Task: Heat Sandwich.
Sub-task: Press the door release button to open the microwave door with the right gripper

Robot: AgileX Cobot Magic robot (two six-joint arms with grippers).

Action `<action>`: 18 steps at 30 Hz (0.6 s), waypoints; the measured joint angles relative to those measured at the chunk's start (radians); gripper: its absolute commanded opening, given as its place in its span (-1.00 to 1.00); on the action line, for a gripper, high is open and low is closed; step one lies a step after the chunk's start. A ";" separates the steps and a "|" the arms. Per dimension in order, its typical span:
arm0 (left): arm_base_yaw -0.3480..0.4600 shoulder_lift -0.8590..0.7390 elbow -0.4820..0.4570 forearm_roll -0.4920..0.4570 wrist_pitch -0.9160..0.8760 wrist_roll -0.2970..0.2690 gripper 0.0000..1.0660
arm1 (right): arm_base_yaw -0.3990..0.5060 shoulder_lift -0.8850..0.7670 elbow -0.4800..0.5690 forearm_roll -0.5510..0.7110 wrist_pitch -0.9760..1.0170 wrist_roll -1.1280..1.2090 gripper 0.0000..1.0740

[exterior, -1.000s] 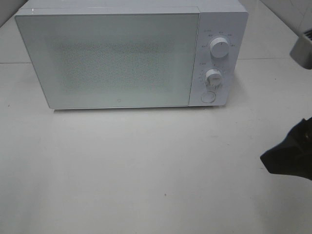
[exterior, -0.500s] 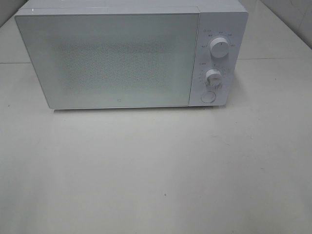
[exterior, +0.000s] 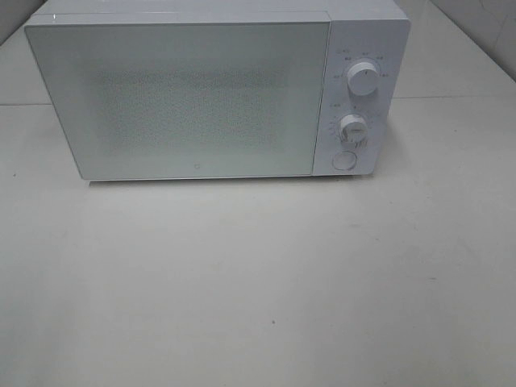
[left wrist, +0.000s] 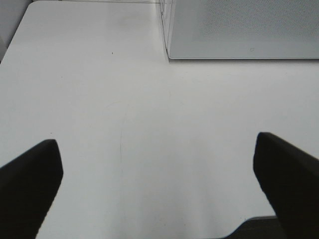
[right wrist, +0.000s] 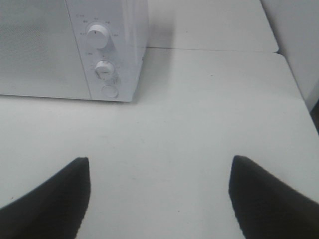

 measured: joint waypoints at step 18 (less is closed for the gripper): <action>0.000 0.000 0.000 0.000 0.000 0.000 0.86 | -0.036 -0.166 0.209 -0.035 0.006 -0.006 0.40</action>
